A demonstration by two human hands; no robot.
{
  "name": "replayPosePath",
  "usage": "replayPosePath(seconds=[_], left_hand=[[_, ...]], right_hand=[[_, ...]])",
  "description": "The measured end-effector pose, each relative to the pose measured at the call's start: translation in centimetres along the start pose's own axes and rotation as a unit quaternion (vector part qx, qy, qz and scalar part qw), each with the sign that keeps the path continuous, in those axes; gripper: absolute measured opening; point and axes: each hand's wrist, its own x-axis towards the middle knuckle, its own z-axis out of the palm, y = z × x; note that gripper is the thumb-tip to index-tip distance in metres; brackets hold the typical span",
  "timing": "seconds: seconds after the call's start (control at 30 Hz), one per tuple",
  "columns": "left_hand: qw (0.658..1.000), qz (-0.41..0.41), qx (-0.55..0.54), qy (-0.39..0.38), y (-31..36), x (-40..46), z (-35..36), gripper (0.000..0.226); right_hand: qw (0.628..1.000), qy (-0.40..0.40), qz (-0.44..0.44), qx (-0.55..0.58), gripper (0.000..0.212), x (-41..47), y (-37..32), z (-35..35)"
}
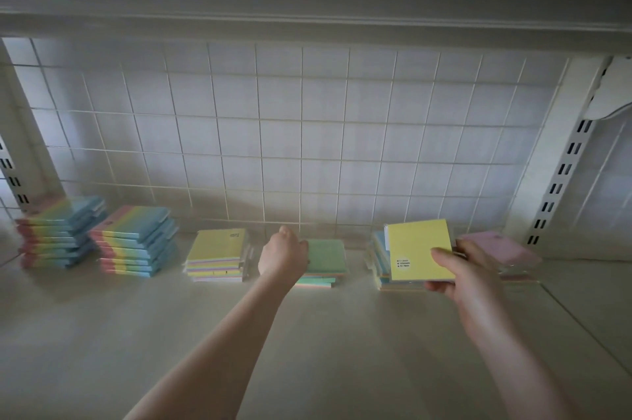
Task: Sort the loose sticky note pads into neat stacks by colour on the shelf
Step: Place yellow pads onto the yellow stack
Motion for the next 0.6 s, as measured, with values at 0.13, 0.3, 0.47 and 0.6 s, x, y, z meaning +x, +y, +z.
replayPosePath(seconds=[0.13,0.3,0.47,0.6], left_hand=[[1.0,-0.009,0.005,0.0,-0.2,0.1,0.1,0.022],[1.0,-0.011,0.027,0.0,-0.3,0.0,-0.1,0.021],[0.995,0.053,0.062,0.058,-0.3,-1.3,-1.7,0.021],[0.98,0.131,0.013,0.151,-1.4,-3.0,-4.8,0.027]], right_hand=[[1.0,0.003,0.007,0.005,0.008,0.0,0.1,0.1],[1.0,0.003,0.01,0.009,0.01,-0.1,0.1,0.5],[1.0,-0.003,0.012,0.027,0.008,-0.3,-0.2,1.5],[0.999,-0.014,0.019,0.036,0.008,-0.2,-0.3,3.4]])
